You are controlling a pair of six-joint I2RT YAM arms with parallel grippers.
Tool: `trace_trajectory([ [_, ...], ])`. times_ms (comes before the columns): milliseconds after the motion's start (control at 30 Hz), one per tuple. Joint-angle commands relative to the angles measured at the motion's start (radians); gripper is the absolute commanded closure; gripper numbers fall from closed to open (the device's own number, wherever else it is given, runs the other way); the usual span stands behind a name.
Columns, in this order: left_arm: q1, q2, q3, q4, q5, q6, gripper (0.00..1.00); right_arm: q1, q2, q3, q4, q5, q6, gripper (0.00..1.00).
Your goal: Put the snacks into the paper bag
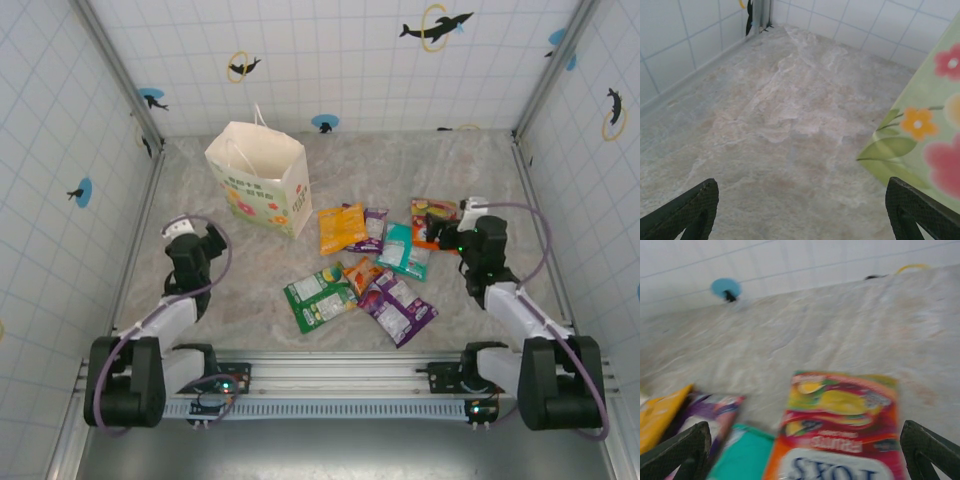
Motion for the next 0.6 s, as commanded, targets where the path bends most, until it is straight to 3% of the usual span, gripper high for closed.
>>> trace_trajectory([
  [0, -0.008, -0.04, 0.127, -0.349, 0.087, -0.103, 0.13, 0.097, 0.019, 0.107, -0.154, -0.086, 0.01, 0.01],
  [100, -0.007, -0.071, 0.201, -0.491, 0.176, -0.194, 0.14, 0.15, 0.089, 0.168, -0.143, -0.184, 0.032, 0.0],
  [267, -0.008, -0.106, 0.287, -0.631, 0.333, -0.306, 0.15, 0.247, 0.217, 0.288, -0.117, -0.193, 0.002, 0.01],
  [567, -0.009, -0.054, 0.61, -0.887, 0.459, -0.313, 0.19, 0.329, 0.509, 0.583, -0.119, -0.24, -0.041, 0.0],
])
